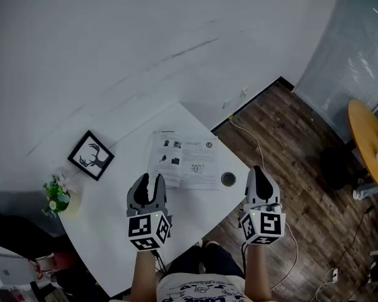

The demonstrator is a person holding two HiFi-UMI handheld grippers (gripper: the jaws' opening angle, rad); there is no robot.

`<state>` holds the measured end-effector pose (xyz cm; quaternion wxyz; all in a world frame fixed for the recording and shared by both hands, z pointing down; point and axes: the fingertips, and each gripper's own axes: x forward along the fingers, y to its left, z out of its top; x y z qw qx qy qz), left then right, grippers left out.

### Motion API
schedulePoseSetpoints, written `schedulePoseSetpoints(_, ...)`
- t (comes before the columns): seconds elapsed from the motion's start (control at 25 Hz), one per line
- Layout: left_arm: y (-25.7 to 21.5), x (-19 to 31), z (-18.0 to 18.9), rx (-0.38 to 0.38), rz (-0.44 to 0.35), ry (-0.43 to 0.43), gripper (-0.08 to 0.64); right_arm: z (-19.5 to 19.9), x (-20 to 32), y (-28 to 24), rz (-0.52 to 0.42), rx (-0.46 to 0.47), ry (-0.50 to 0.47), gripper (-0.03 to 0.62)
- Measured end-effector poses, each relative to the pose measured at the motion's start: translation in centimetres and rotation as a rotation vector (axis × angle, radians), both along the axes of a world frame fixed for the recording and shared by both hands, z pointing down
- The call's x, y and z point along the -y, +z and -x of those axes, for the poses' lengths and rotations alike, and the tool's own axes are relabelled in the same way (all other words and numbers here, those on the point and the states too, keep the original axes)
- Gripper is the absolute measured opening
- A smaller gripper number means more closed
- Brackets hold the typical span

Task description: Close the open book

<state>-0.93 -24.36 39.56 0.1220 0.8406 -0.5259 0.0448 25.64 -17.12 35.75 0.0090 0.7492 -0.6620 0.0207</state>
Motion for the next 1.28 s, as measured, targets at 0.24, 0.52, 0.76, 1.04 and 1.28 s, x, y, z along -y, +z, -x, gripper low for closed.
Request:
schedulePoseSetpoints(0.24,0.6,1.3,0.1,-0.010,0.013,-0.053,0.141,-0.1,3.0,0.9,0.027,0.000,-0.073,0.031)
schedulePoseSetpoints(0.52,1.3,2.0,0.2,-0.017,0.032,-0.111,0.141,0.2,5.7,1.6,0.041,0.002,-0.152,0.031)
schedulePoseSetpoints(0.76,2.4,2.2,0.5,-0.021,0.059,-0.143,0.141,1.0,6.7,2.9,0.054,0.009,-0.206,0.031)
schedulePoseSetpoints(1.04,5.4,2.4,0.3,-0.184,0.181,-0.141,0.141,1.6,7.2,4.4,0.082,0.026,-0.234,0.031)
schedulePoseSetpoints(1.28,9.0,2.0,-0.1,-0.333,0.307,-0.119,0.141,2.3,7.5,5.9,0.112,0.021,-0.249,0.031)
